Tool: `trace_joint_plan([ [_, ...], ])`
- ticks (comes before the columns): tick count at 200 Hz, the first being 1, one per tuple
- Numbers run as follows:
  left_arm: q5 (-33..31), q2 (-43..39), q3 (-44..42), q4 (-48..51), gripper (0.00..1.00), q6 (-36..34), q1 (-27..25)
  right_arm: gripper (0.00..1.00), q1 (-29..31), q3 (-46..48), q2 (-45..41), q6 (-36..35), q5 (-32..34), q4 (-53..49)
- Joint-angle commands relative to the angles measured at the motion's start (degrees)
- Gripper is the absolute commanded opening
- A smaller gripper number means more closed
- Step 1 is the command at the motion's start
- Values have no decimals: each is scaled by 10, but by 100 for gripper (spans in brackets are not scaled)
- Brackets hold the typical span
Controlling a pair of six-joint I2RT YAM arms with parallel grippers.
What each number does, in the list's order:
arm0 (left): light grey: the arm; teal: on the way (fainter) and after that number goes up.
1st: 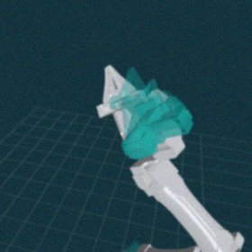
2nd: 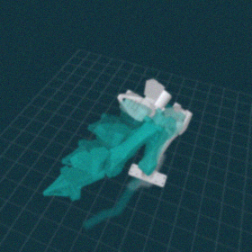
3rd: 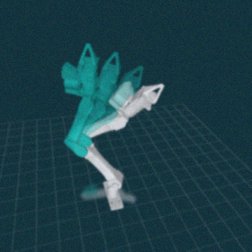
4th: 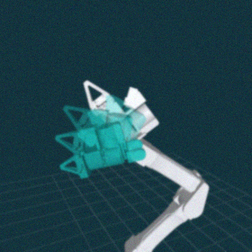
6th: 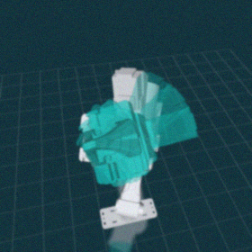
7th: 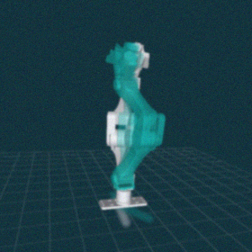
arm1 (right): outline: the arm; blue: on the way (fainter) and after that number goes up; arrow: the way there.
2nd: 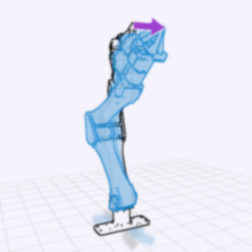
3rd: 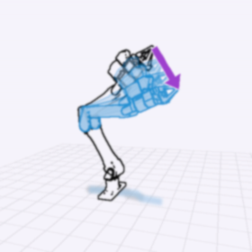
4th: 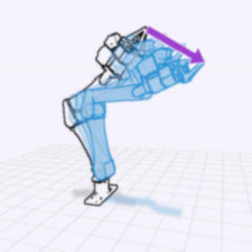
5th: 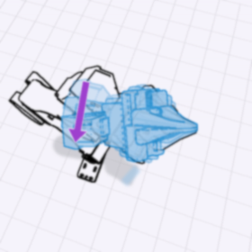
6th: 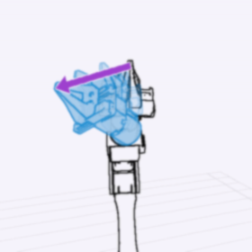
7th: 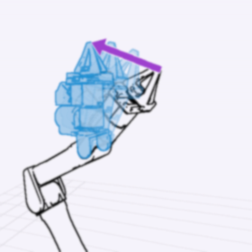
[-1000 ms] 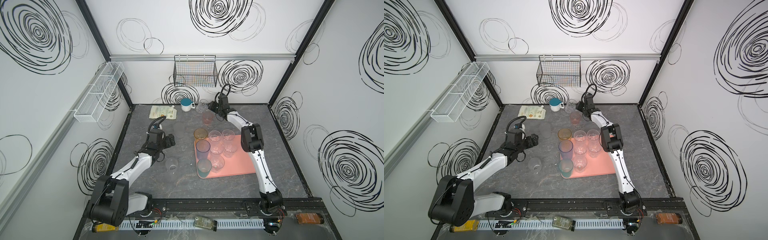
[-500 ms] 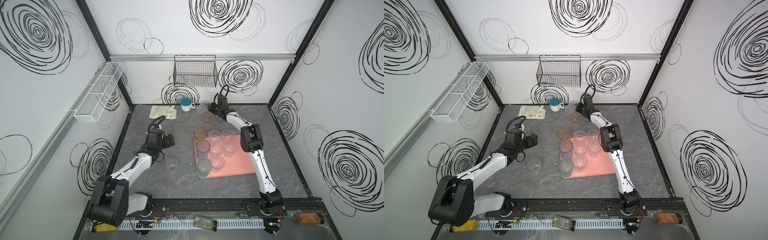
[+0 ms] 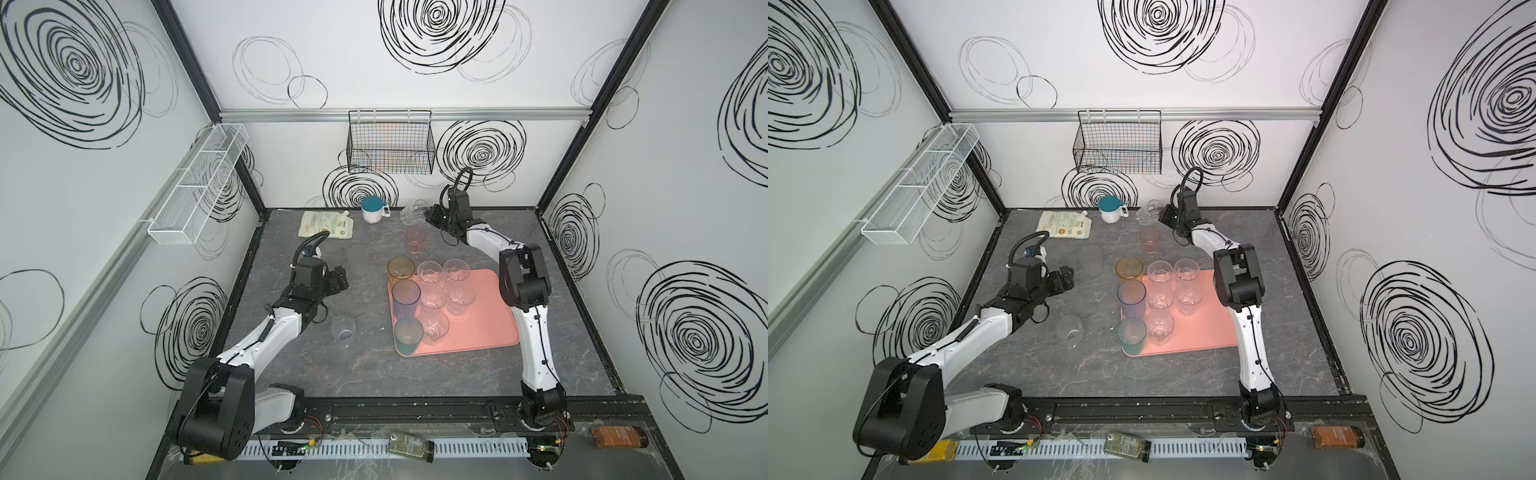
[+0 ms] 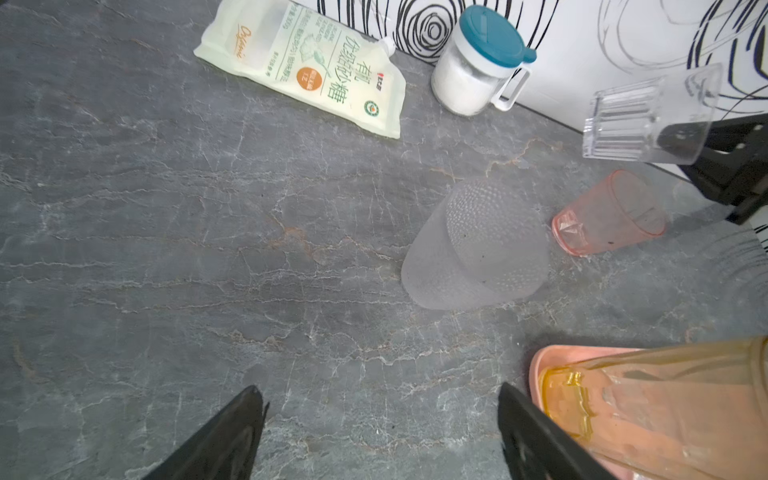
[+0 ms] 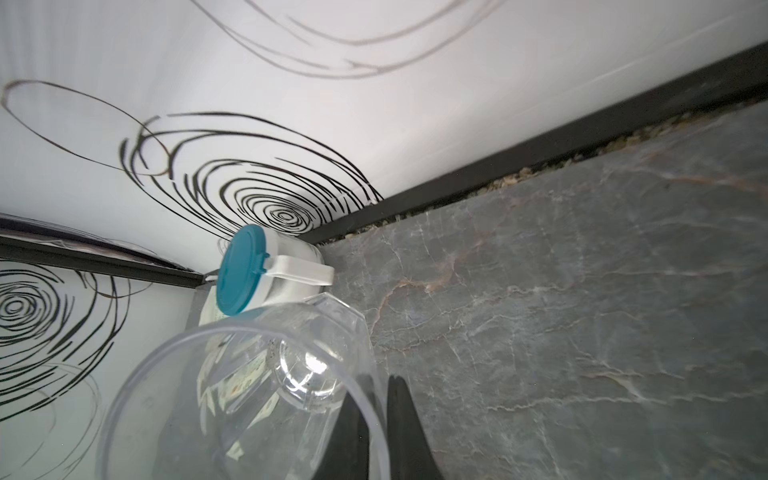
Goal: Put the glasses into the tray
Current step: 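Carry the glass toward the tray with the right gripper while the left gripper approaches, then lower the clear glass onto the tray and open the right gripper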
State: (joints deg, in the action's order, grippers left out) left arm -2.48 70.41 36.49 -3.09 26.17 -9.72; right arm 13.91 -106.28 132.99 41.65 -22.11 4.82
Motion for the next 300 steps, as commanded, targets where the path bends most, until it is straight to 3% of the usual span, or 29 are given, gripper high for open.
trace_joint_plan([
  [1, -20, -30, 4, -8, 91, 2, -4, 2, -16, 35, -71, 11, -2, 44],
  [40, -59, -70, 54, 37, 91, -8, -50, 1, -43, 168, -205, 17, 1, 41],
  [94, -178, -88, 123, 65, 92, -48, -234, 0, -71, 390, -466, -21, 29, 8],
  [133, -257, -78, 148, 70, 93, -65, -368, 0, -80, 500, -647, -85, 83, -120],
  [172, -291, -55, 154, 70, 95, -70, -437, 0, -87, 544, -782, -137, 162, -267],
  [184, -288, -53, 156, 75, 100, -58, -441, 0, -91, 551, -809, -144, 189, -308],
  [216, -256, -92, 121, 70, 96, 19, -395, 0, -105, 570, -857, -156, 224, -381],
  [247, -145, -146, 70, 57, 96, 48, -302, 0, -113, 566, -864, -159, 262, -456],
  [264, -161, -166, 57, 73, 96, 41, -290, 0, -114, 577, -887, -148, 278, -489],
  [300, -173, -181, 47, 95, 96, 42, -294, 0, -113, 621, -930, -130, 247, -499],
])
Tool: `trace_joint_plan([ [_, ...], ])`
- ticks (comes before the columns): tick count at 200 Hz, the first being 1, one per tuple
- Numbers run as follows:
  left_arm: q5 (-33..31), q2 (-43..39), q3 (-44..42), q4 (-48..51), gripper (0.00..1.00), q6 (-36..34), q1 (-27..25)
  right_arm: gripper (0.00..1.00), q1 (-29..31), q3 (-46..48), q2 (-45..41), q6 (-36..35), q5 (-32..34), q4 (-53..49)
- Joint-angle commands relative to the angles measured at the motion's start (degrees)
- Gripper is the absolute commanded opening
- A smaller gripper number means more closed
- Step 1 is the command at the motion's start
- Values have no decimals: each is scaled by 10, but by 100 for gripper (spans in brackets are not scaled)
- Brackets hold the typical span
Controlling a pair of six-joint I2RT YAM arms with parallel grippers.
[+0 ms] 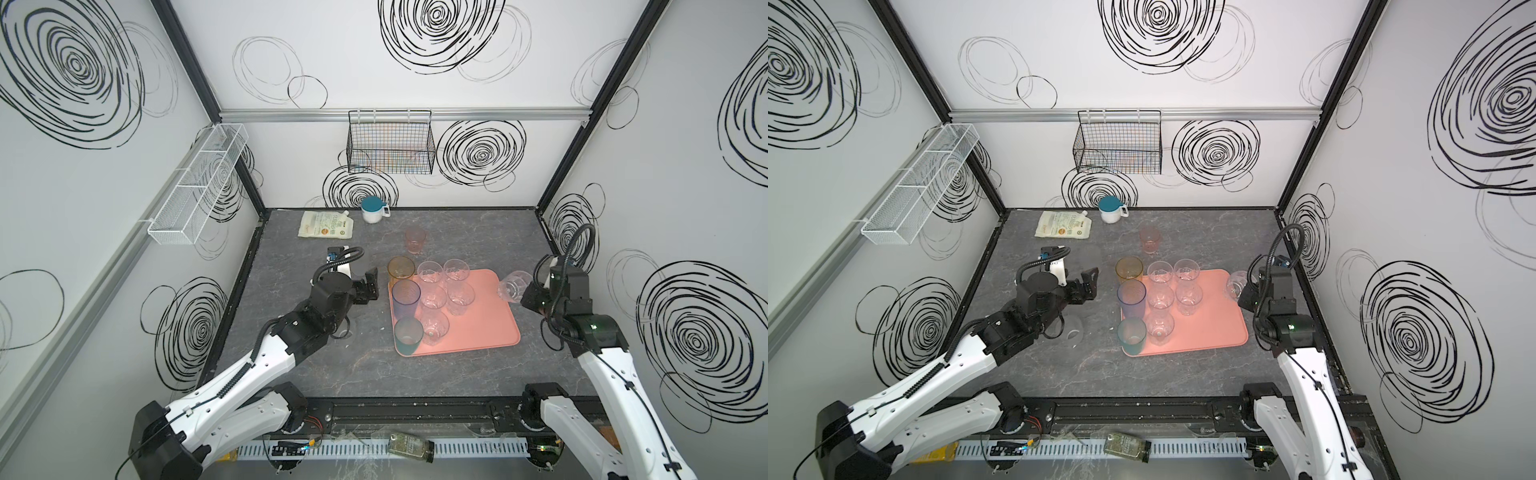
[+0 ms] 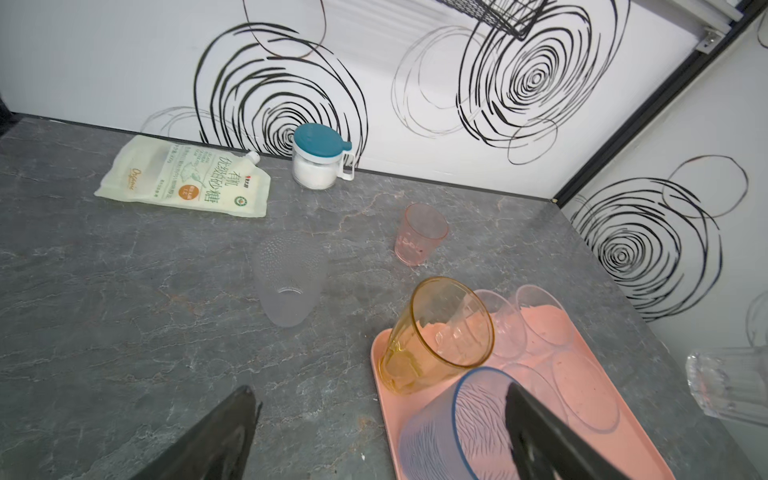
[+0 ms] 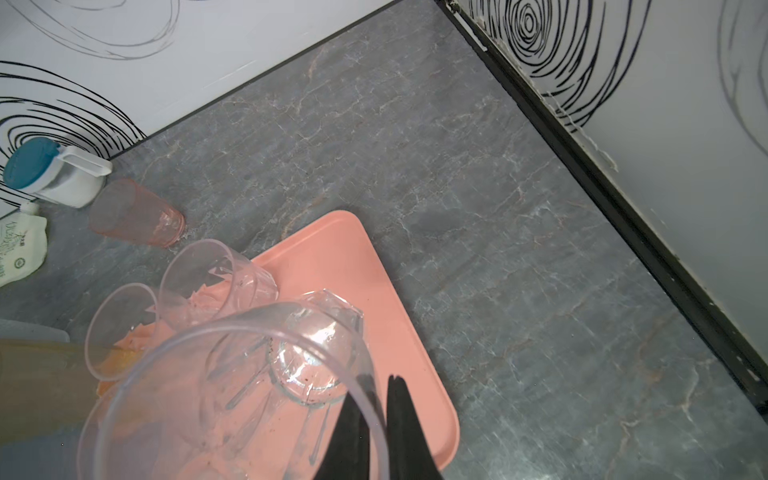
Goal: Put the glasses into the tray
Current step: 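Lower the clear glass onto the tray and open the right gripper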
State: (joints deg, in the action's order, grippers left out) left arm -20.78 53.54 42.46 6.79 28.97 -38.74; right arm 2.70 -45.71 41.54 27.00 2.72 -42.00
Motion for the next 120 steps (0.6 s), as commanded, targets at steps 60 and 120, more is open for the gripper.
trace_joint_plan([
  [60, 7, -23, -50, -26, 96, 45, -34, 0, 75, 109, -63, 116, -23, -19],
  [120, -15, -52, -69, -5, 96, 20, -30, 0, 286, 173, -1, 231, 95, 73],
])
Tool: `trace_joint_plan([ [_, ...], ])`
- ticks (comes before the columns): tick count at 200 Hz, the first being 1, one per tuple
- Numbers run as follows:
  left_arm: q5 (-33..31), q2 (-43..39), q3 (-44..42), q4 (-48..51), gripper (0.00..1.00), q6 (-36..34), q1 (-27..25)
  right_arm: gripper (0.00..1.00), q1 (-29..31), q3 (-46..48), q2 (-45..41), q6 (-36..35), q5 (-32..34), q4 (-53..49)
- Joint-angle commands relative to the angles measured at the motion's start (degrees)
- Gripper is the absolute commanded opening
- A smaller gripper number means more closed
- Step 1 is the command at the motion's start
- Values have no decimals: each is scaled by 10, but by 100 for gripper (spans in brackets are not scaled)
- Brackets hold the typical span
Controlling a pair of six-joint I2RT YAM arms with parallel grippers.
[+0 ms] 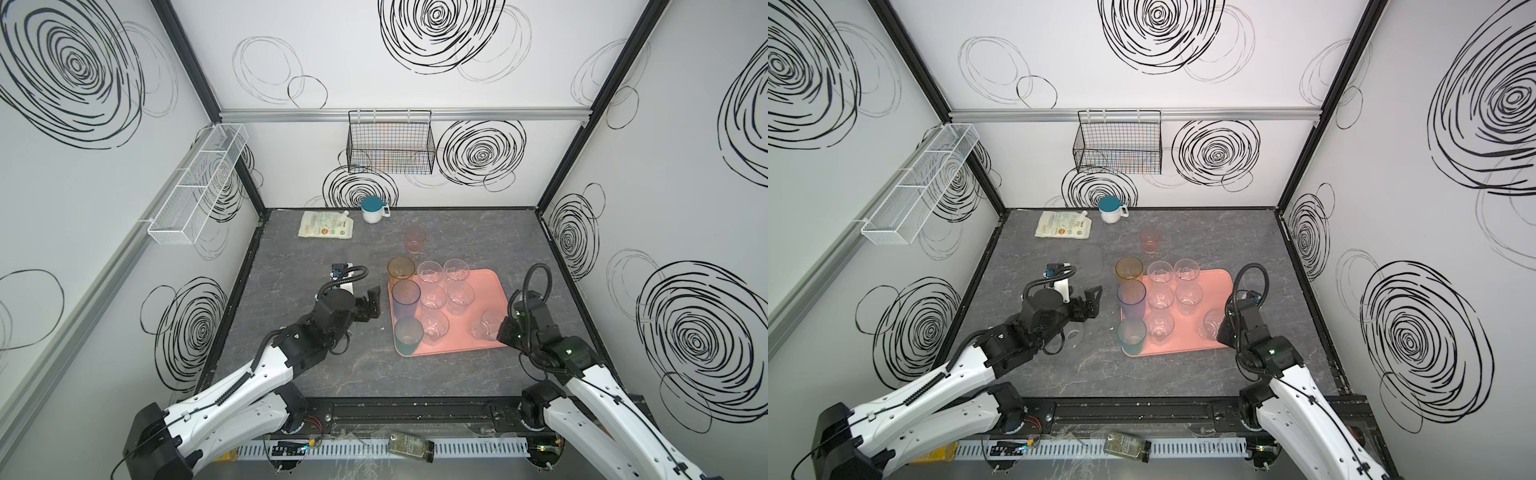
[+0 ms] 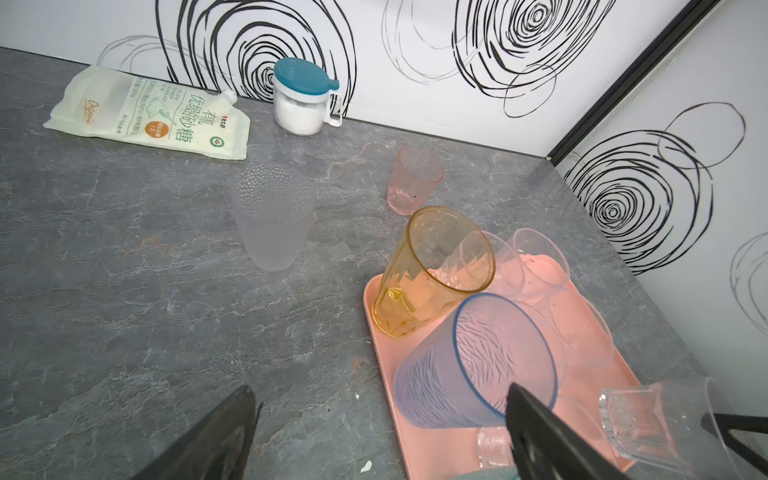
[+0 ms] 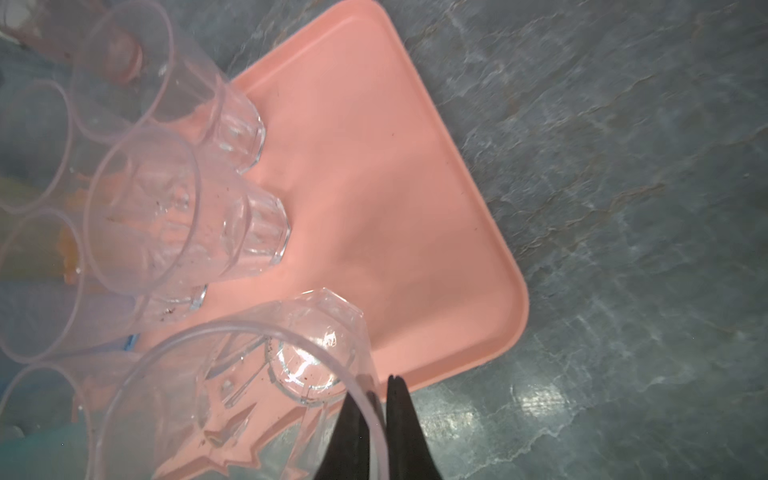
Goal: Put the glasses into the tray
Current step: 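Lower the clear glass onto the tray and open the right gripper, then withdraw the right gripper from the tray while the left gripper draws back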
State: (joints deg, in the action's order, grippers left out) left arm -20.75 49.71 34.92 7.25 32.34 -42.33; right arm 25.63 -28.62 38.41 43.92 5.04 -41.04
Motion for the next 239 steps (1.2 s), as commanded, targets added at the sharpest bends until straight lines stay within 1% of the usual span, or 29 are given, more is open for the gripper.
trace_joint_plan([
  [1, -16, -14, 7, -9, 96, -15, 7, 0, 59, 1, 32, 62, 73, 64],
  [35, -19, -8, 14, -9, 96, -25, 16, 0, 110, -21, 106, 71, 88, 64],
  [66, -19, 5, 19, -5, 96, -29, 30, 0, 115, -44, 155, 54, 90, 56],
  [79, -28, 3, 17, -18, 96, -12, 34, 0, 115, -52, 168, 46, 89, 57],
  [90, 8, -4, 14, -37, 96, -32, 45, 0, 115, -57, 177, 44, 88, 57],
  [108, 112, -22, -1, -66, 96, -64, 76, 2, 115, -66, 188, 42, 77, 56],
  [116, 162, -35, -17, -91, 96, -66, 95, 4, 115, -70, 192, 42, 74, 55],
  [123, 191, -48, -34, -113, 96, -58, 113, 6, 115, -73, 195, 41, 70, 54],
  [137, 212, -75, -63, -141, 96, -36, 145, 10, 115, -79, 200, 40, 67, 50],
  [154, 197, -87, -69, -131, 100, -29, 169, 19, 115, -88, 200, 40, 66, 44],
  [174, 158, -66, -36, -75, 97, -55, 171, 30, 114, -99, 196, 35, 63, 41],
  [192, 151, -39, -2, -36, 97, -75, 173, 38, 114, -110, 185, 27, 58, 40],
  [197, 155, -36, 5, -32, 96, -93, 173, 41, 114, -112, 182, 26, 56, 41],
  [218, 181, -39, 9, -48, 97, -101, 177, 45, 114, -120, 168, 16, 63, 43],
  [239, 180, -25, 14, -56, 96, -104, 184, 47, 106, -140, 163, 1, 70, 52],
])
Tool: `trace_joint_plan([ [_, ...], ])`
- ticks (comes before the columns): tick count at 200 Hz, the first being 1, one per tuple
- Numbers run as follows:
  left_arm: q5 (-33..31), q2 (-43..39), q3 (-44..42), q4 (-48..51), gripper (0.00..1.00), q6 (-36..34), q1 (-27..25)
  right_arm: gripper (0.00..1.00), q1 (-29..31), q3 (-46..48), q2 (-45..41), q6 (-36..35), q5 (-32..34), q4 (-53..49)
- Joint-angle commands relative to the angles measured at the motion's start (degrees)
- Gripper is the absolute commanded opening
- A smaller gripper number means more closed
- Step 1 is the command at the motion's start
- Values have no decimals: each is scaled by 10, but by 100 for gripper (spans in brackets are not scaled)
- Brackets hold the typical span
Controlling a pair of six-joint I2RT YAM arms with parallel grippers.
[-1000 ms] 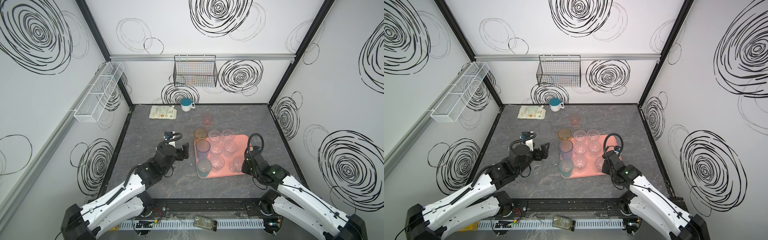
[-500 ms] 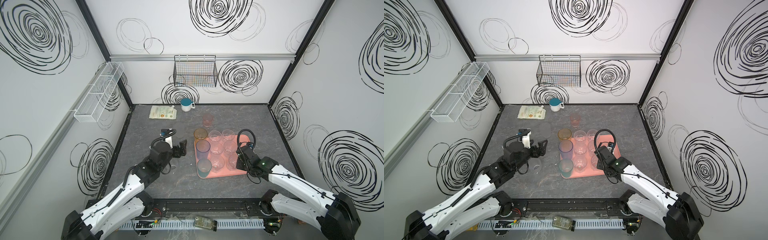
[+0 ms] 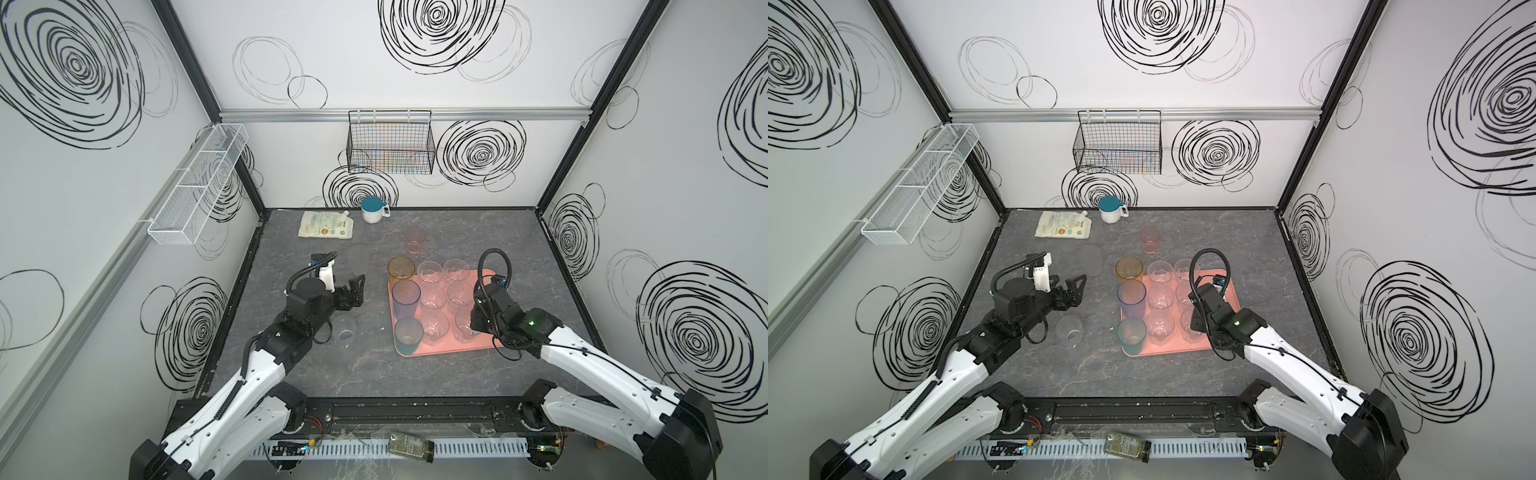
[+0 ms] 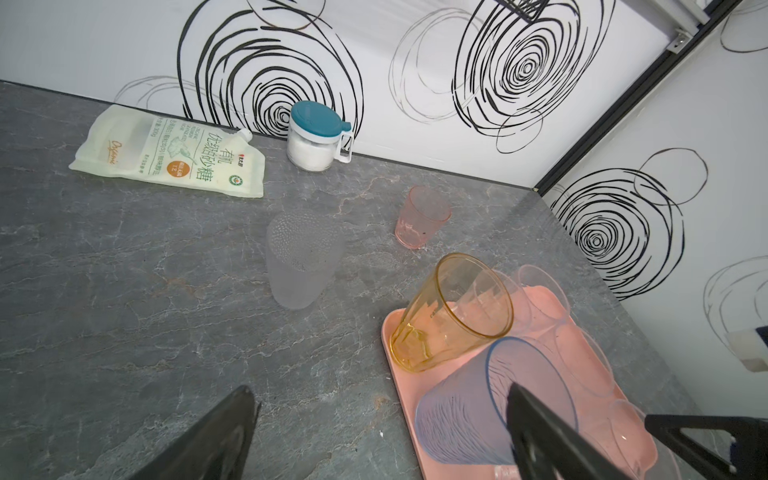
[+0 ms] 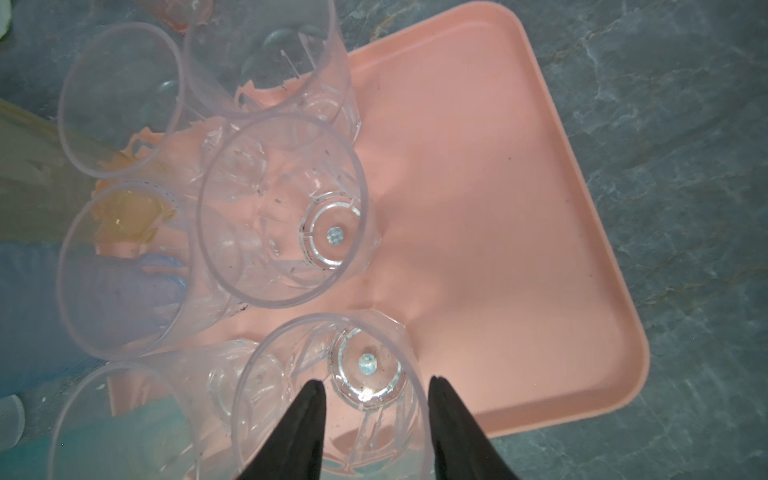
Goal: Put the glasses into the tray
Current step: 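Withdraw the right gripper from the tray while the left gripper draws back, then close the left gripper on the frosted textured glass and lift it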
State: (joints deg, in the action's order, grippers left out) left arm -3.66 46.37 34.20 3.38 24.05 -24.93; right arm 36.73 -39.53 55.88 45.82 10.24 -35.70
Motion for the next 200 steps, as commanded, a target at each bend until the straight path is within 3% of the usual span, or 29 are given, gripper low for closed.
trace_joint_plan([
  [1, 8, 10, 22, -17, 96, -22, 10, 47, -6, -33, -11, -20, 18, 0],
  [61, 7, 112, 78, -2, 88, -68, 39, 53, -17, -89, 61, -77, -6, 107],
  [94, 89, 216, 123, -10, 85, -27, 113, 54, -38, -132, 119, -97, -61, 192],
  [123, 53, 308, 163, -10, 84, -43, 130, 56, -53, -161, 167, -128, -90, 216],
  [147, 39, 372, 202, -9, 82, -58, 147, 56, -88, -158, 179, -135, -126, 223],
  [200, 79, 502, 289, 19, 73, -84, 156, 57, -128, -87, 154, -148, -165, 259],
])
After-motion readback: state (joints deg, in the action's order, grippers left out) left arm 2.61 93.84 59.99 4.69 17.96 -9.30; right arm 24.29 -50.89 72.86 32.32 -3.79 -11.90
